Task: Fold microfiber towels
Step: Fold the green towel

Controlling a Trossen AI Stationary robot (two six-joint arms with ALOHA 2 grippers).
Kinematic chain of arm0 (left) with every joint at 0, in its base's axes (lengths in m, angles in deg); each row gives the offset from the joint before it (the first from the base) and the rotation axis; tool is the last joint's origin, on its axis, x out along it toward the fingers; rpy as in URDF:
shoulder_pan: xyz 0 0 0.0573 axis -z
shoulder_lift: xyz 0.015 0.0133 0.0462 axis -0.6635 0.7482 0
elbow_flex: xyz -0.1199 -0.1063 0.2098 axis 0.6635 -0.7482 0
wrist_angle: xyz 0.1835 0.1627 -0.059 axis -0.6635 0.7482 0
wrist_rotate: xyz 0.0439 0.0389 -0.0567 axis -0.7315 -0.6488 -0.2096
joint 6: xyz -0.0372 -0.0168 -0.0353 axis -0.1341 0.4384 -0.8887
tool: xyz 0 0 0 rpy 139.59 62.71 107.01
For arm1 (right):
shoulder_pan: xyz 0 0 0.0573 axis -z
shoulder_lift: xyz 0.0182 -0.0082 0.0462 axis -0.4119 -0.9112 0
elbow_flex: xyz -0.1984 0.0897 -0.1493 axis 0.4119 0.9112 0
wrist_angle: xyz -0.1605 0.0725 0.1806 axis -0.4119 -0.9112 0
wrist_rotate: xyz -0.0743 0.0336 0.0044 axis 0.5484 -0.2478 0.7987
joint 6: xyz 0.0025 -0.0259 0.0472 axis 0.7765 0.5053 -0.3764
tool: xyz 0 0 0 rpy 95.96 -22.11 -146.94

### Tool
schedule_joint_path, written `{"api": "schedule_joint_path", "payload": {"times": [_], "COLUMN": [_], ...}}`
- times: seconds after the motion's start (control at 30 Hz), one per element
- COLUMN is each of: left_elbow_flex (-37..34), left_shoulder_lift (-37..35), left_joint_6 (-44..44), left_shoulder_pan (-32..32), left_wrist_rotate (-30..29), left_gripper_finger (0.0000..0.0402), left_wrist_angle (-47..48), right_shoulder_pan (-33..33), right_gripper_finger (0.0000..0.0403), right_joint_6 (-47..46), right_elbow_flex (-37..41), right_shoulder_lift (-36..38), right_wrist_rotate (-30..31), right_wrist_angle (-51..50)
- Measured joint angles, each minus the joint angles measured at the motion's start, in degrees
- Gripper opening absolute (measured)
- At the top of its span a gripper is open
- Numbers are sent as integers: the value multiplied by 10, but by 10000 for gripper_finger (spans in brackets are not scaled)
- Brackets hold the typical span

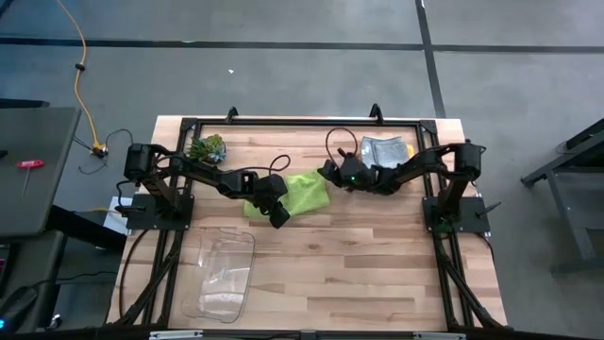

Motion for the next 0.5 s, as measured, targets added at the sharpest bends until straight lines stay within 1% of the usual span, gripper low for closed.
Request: {"api": "schedule_joint_path", "payload": {"times": [0.17,0.23,0.33,0.4,0.5], "left_elbow_flex": [0,0,0,0,0], "left_shoulder_lift": [0,0,-3,-9,-19], "left_joint_6": [5,19,49,61,65], "left_shoulder_pan": [0,0,-1,-5,-15], "left_wrist_rotate": [0,1,7,6,-6], "left_gripper_finger": [0,0,0,0,0], "left_wrist_angle": [1,1,5,6,3], "right_shoulder_pan": [2,2,-10,-25,-54], "right_gripper_finger": [188,188,188,188,188], "right_joint_6": [59,94,143,172,192], "right_elbow_flex": [0,-1,-2,-2,-2], "right_shoulder_lift": [46,76,122,145,161], "right_wrist_rotate": [9,10,-6,-29,-45], "right_wrist_angle": [-15,-42,-106,-154,-214]}}
